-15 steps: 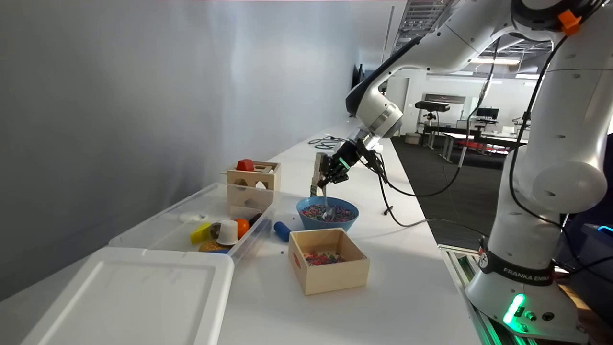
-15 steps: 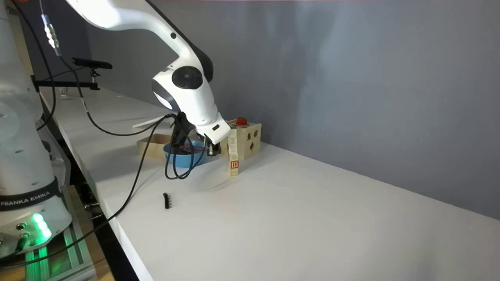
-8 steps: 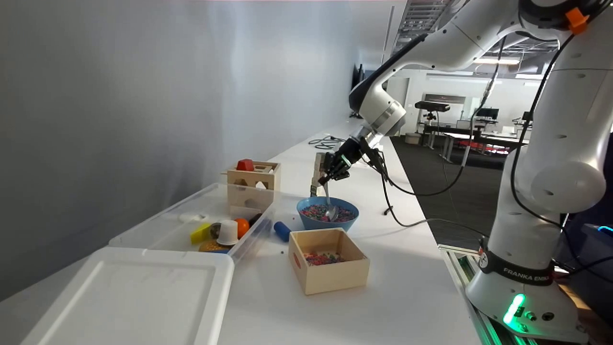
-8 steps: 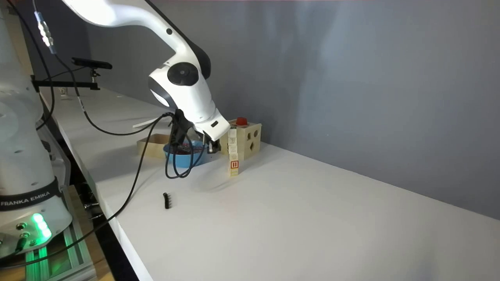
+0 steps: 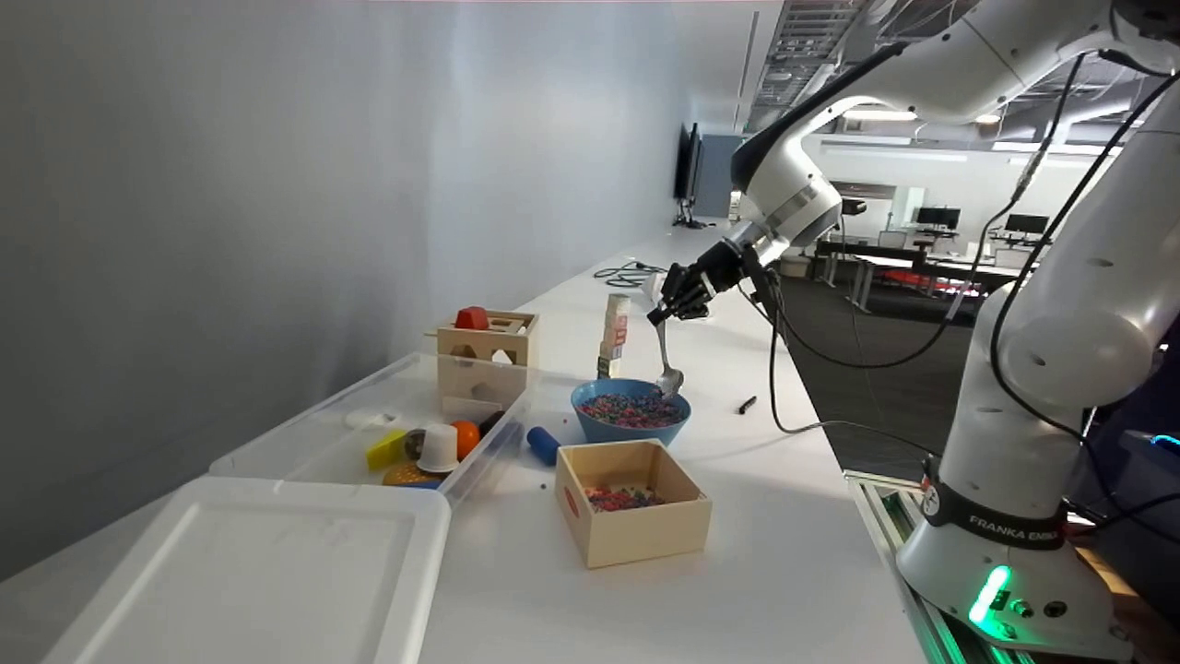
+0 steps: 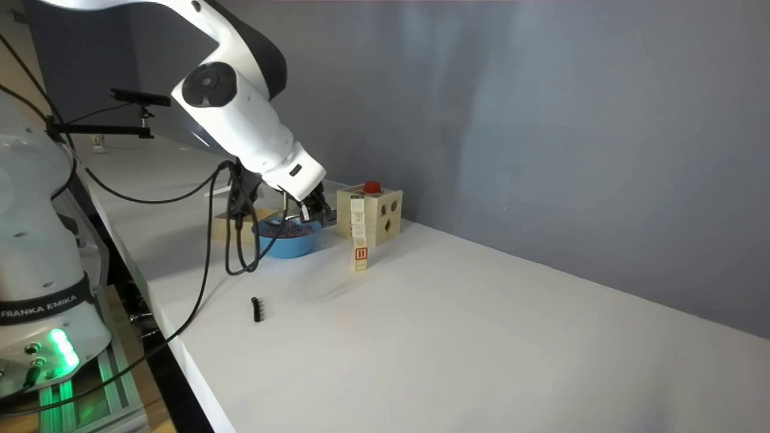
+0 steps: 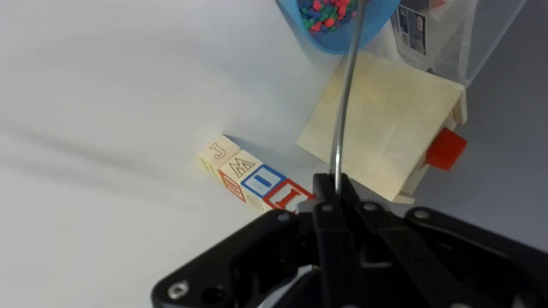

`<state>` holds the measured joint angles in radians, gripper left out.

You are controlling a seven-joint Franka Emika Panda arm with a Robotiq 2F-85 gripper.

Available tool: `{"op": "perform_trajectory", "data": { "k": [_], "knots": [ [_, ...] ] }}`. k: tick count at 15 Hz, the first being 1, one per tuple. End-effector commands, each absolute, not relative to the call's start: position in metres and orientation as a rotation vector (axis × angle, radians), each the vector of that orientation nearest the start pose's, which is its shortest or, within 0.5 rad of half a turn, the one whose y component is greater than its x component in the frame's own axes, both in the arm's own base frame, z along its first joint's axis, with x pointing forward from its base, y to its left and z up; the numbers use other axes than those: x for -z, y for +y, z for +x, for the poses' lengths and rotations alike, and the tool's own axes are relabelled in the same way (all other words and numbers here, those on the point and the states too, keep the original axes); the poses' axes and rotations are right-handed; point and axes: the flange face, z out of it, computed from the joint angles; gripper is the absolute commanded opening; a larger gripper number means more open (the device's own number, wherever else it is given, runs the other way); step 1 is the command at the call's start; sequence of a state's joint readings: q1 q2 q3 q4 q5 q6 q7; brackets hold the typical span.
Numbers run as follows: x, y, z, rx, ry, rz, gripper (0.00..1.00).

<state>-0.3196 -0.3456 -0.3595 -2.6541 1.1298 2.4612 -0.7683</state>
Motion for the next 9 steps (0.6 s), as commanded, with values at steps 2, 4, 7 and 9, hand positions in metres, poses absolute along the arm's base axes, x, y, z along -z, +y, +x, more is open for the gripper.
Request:
{"op": "perform_trajectory", "data": {
  "k": [2,4,7,9],
  "knots": [
    [-0.393,-0.274,0.274,0.985,1.037,-2.191,0.01],
    [-0.403,-0.287,0.256,1.082,1.134,-2.177,0.01],
    [-0.409,-0.304,0.237,1.195,1.301,-2.163,0.01],
    [-0.41,-0.311,0.228,1.233,1.387,-2.145,0.01]
  ]
}}
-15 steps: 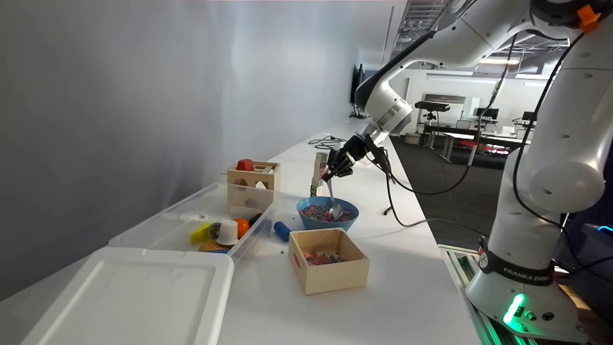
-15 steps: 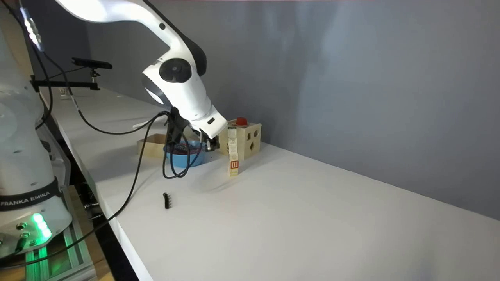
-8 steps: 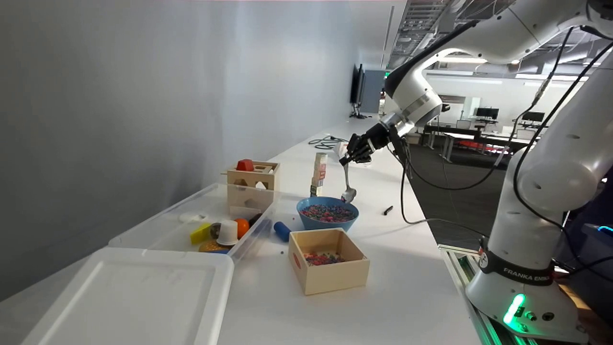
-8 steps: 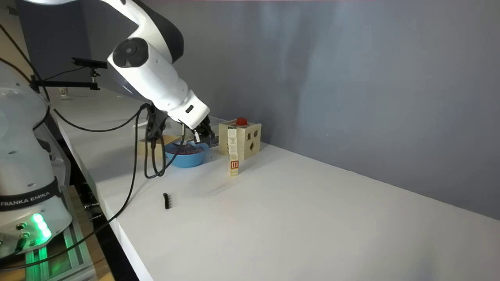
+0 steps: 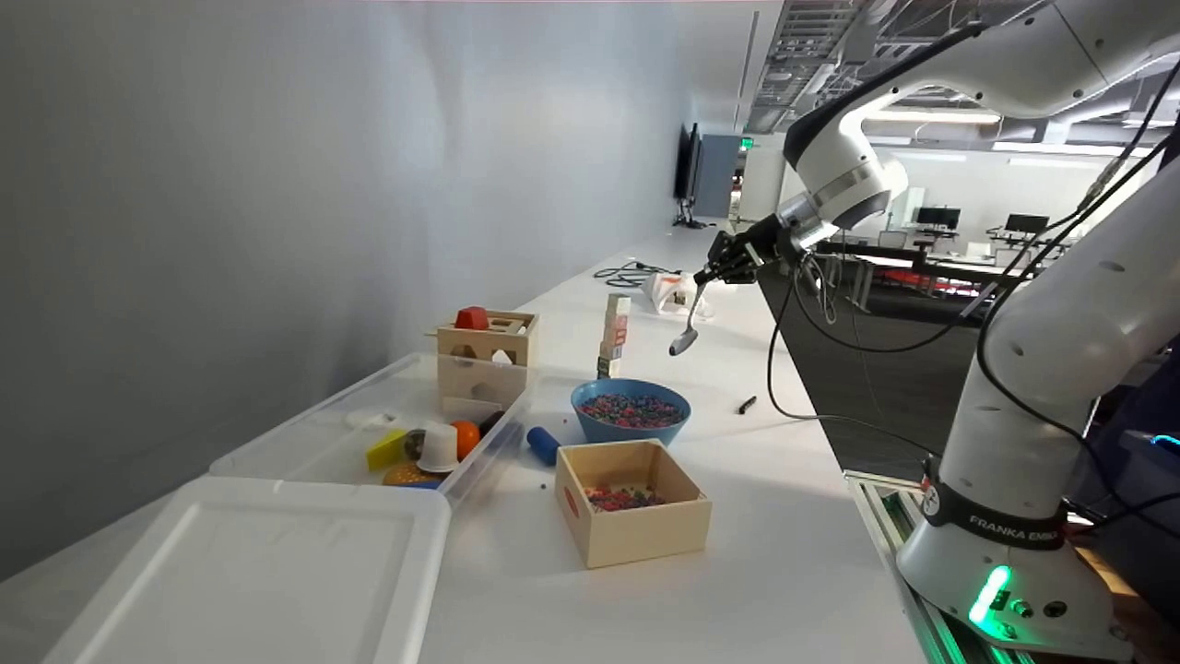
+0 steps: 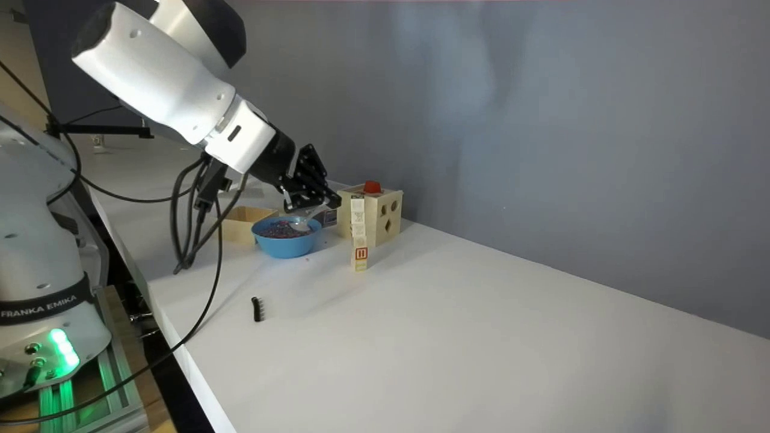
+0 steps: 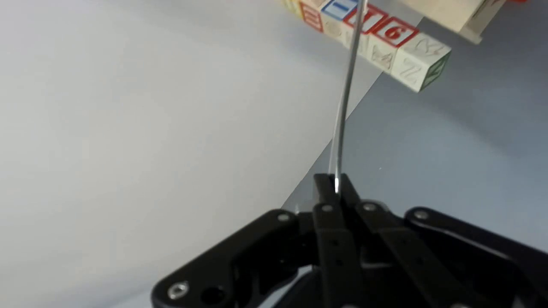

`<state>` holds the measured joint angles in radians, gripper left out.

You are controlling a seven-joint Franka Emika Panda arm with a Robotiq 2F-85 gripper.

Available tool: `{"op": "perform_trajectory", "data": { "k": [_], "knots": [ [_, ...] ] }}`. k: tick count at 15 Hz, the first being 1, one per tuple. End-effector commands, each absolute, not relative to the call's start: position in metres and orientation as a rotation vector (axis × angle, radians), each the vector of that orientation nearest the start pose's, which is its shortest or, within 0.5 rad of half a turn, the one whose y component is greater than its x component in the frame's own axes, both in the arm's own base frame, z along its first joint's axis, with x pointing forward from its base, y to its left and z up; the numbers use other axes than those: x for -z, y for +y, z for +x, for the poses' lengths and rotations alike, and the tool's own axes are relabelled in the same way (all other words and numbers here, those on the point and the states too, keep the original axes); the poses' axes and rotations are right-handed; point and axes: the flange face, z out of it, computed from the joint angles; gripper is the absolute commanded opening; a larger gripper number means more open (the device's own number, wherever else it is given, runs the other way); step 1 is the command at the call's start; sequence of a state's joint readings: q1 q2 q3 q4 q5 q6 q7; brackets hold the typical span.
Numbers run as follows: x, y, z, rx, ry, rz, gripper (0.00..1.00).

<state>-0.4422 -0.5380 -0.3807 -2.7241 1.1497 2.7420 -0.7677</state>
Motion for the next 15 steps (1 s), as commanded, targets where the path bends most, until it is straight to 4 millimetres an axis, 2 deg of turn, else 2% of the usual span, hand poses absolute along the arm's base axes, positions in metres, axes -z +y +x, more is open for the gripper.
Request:
{"op": "perform_trajectory", "data": {
  "k": [1,7,10,15],
  "knots": [
    [-0.41,-0.314,0.226,1.254,1.422,-2.13,0.01],
    [-0.4,-0.314,0.228,1.215,1.486,-2.095,0.01],
    [-0.405,-0.309,0.229,1.256,1.467,-2.069,0.01],
    [-0.402,-0.313,0.235,1.309,1.616,-2.005,0.01]
  ]
}}
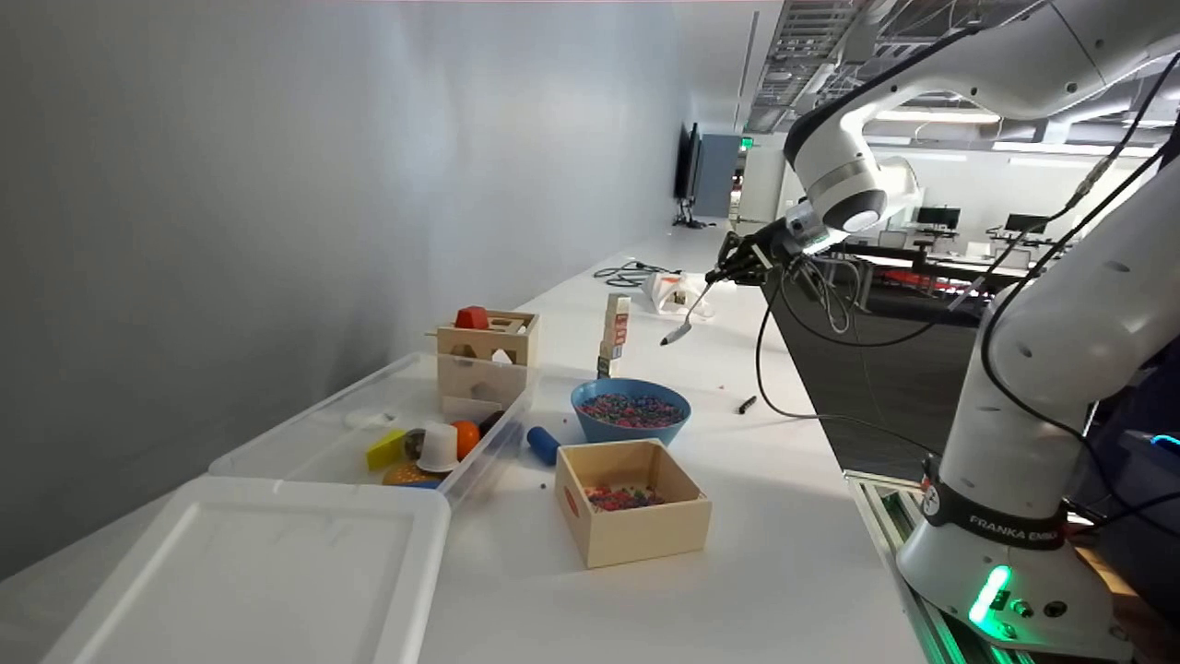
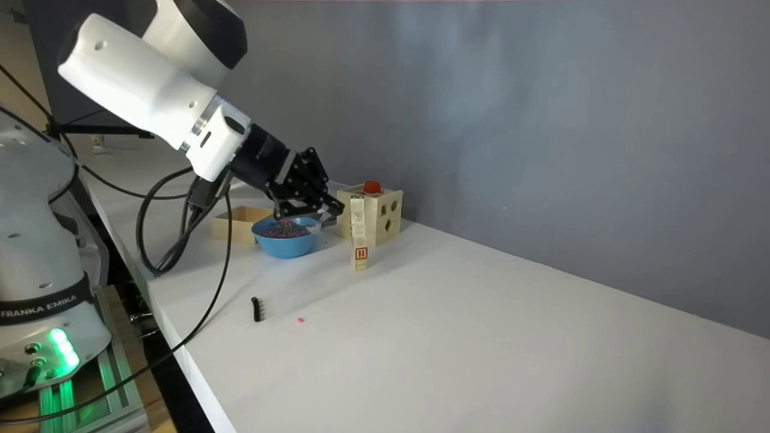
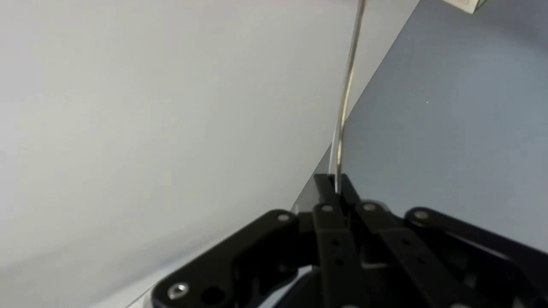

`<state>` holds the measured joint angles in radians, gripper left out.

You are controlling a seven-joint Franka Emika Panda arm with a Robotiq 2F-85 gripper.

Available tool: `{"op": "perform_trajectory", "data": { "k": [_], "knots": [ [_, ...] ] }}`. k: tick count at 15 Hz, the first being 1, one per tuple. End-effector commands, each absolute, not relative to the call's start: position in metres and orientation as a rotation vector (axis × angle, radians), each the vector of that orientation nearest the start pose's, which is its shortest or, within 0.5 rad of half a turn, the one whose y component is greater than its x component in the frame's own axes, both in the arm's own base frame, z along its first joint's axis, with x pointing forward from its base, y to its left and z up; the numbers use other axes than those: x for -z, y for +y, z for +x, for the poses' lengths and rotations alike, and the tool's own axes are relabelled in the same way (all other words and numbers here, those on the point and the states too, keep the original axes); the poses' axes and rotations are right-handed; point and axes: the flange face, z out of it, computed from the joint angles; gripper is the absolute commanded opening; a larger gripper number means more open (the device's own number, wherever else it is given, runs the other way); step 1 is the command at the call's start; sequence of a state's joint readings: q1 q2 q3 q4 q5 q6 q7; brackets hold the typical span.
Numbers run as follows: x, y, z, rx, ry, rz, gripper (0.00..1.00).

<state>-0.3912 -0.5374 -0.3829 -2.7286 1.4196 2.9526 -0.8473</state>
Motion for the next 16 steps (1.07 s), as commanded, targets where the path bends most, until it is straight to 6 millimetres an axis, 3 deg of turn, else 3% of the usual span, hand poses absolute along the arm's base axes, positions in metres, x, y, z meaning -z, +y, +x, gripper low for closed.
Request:
{"op": "perform_trajectory", "data": {
  "k": [1,7,9,12,14,16],
  "knots": [
    [-0.4,-0.313,0.238,1.309,1.636,-1.999,0.01],
    [-0.386,-0.308,0.277,1.288,1.667,-1.946,0.01],
    [-0.396,-0.314,0.293,1.353,1.688,-1.902,0.01],
    [-0.406,-0.319,0.334,1.411,1.723,-1.806,0.01],
    [-0.386,-0.304,0.35,1.354,1.681,-1.898,0.01],
    [-0.354,-0.278,0.35,1.211,1.596,-2.042,0.01]
  ]
}}
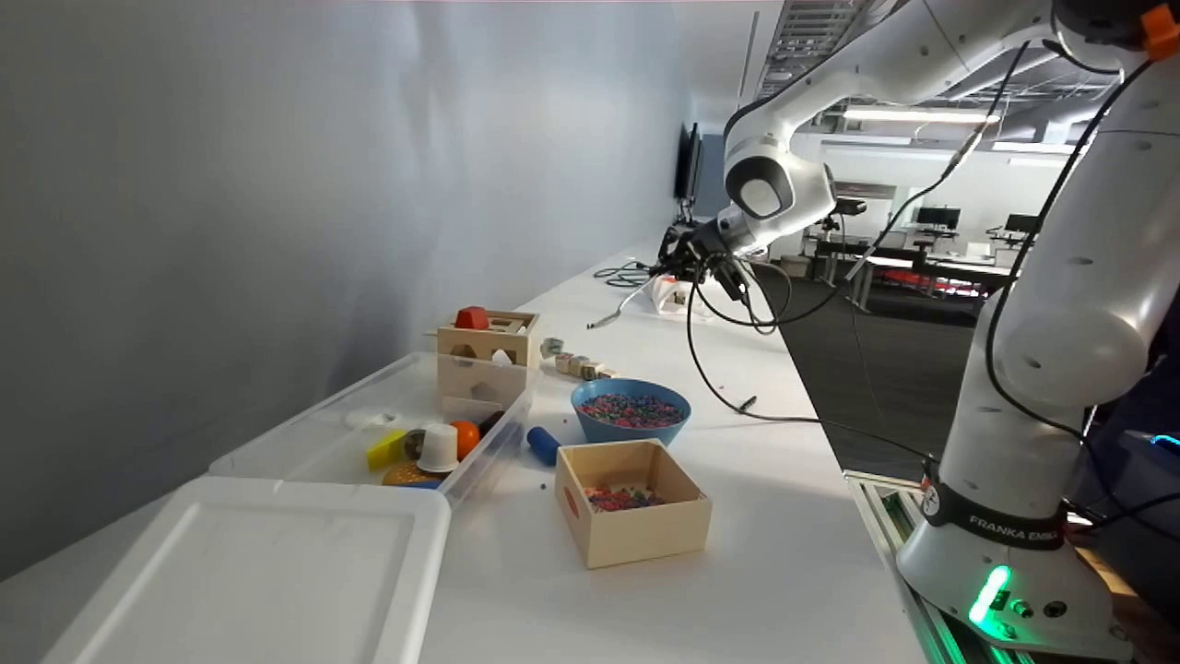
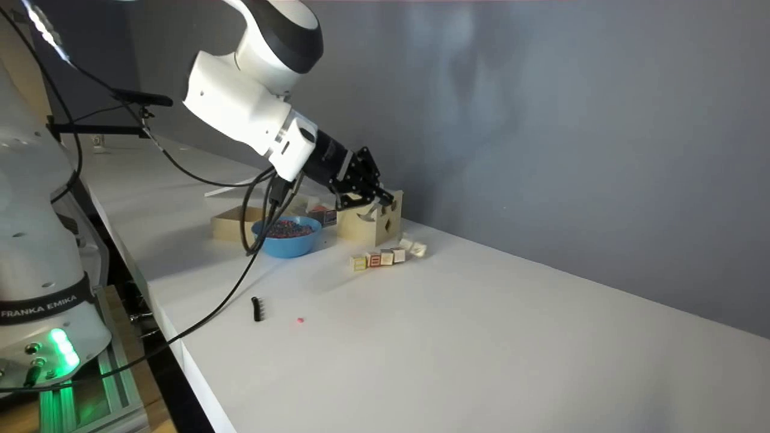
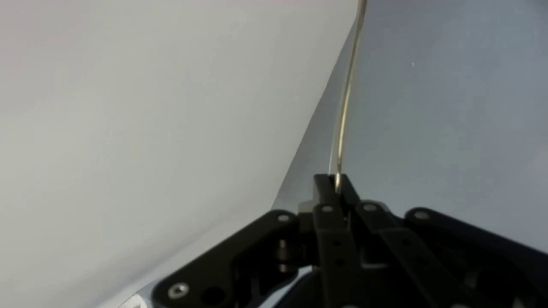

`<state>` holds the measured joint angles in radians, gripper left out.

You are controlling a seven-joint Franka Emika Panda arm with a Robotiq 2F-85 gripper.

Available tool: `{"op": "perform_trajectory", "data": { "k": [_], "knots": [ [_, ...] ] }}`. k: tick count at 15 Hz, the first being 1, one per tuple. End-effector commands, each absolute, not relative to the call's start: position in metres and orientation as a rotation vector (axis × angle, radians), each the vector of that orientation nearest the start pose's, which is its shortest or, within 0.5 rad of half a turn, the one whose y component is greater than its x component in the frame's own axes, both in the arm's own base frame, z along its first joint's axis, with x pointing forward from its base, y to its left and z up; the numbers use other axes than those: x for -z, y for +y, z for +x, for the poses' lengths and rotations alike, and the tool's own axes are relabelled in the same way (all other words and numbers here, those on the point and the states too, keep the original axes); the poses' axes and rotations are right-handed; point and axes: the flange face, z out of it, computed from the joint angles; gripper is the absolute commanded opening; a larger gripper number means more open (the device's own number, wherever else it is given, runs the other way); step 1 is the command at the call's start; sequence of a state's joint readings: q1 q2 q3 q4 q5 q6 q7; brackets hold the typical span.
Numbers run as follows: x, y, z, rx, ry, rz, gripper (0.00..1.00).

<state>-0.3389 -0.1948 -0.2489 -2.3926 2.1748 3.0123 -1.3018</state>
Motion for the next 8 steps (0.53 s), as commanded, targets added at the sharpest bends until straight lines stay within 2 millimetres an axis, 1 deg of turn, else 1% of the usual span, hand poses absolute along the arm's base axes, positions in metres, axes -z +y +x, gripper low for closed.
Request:
{"op": "perform_trajectory", "data": {
  "k": [1,2,4,5,7,8],
  "knots": [
    [-0.342,-0.269,0.346,1.161,1.564,-2.097,0.01],
    [-0.33,-0.26,0.344,1.092,1.52,-2.144,0.01],
    [-0.32,-0.249,0.337,1.018,1.366,-2.222,0.01],
    [-0.324,-0.25,0.334,1.038,1.303,-2.234,0.01],
    [-0.337,-0.256,0.327,1.076,1.25,-2.249,0.01],
    [-0.347,-0.262,0.324,1.12,1.234,-2.251,0.01]
  ]
}}
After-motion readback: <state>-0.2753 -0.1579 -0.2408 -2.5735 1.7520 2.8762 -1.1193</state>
